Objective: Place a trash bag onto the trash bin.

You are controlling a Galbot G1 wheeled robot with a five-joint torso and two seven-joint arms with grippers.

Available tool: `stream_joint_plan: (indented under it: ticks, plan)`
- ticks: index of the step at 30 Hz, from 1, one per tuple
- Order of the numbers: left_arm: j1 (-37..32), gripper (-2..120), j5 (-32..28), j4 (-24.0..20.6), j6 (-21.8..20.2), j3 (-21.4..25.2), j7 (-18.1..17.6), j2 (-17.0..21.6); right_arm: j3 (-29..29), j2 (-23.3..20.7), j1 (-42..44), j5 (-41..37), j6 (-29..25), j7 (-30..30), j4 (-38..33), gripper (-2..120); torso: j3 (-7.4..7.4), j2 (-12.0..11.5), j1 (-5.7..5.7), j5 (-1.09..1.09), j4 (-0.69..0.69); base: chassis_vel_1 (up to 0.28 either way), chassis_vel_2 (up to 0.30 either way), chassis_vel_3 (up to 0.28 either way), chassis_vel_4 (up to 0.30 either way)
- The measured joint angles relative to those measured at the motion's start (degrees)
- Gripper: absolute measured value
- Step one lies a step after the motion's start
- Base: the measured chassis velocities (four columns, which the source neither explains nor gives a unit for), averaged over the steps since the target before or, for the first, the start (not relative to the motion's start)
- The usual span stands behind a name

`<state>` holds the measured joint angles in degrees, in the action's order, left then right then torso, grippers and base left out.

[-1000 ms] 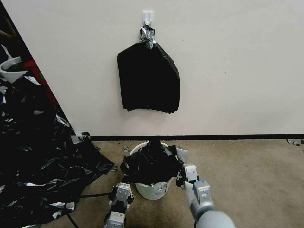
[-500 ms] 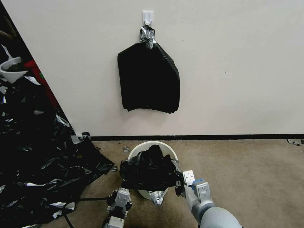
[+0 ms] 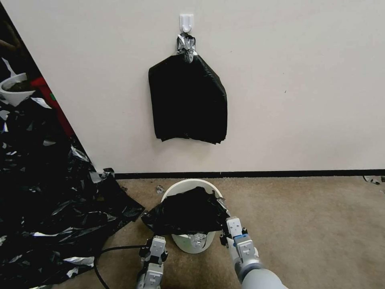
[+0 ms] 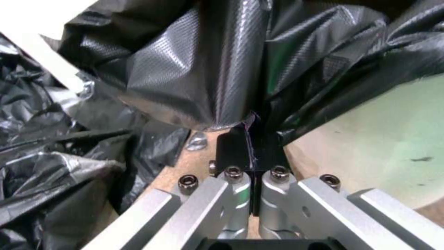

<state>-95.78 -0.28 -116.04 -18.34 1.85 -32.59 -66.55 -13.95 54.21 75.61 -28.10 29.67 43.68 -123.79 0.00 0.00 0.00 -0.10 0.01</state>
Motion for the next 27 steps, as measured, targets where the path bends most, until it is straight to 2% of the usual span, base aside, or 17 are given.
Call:
stream_joint_plan:
  ticks: [2, 5, 9, 16, 22, 27]
  plan:
    - [-0.5, 0, -0.3, -1.1, -0.1, -0.2, 0.0, 0.6, 0.2, -0.5, -0.1, -1.0, 0.6, 0.1, -1.0, 0, 0.00, 0.0, 0.00, 0.01, 0.00, 0.000, 0.000, 0.000, 0.000]
    - [-2.4, 0, -1.5, -5.3, -0.6, -1.1, 0.0, 2.5, 0.6, -1.4, 0.1, -4.2, 1.7, 0.5, -3.4, 0, 0.00, 0.0, 0.00, 0.06, 0.00, 0.000, 0.000, 0.000, 0.000]
    - [-3.6, 0, -1.9, -7.4, -1.2, -1.5, 0.1, 3.8, 1.0, -1.7, 0.6, -6.0, 2.3, 1.0, -5.0, 0, 0.00, 0.0, 0.00, 0.04, 0.02, 0.000, 0.000, 0.000, 0.000]
    - [-2.2, 0, -2.2, -4.1, -1.5, -1.5, 0.4, 4.2, 1.1, -2.7, 1.2, -6.8, 4.0, 1.3, -4.4, 0, 0.00, 0.0, 0.00, 0.18, -0.03, 0.000, 0.000, 0.000, 0.000]
    - [-1.6, 0, -3.9, -3.8, -1.7, -1.7, 0.5, 4.9, 1.5, -4.2, 2.6, -7.3, 4.7, 1.3, -5.7, 0, -0.01, 0.0, 0.00, 0.07, -0.02, 0.000, 0.000, 0.000, 0.000]
    - [-0.1, 0, -4.4, -2.2, -1.9, -2.2, 0.7, 4.7, 1.6, -3.4, 1.9, -5.7, 4.1, 0.6, -2.9, 0, -0.01, 0.0, 0.00, 0.09, -0.01, 0.000, 0.000, 0.000, 0.000]
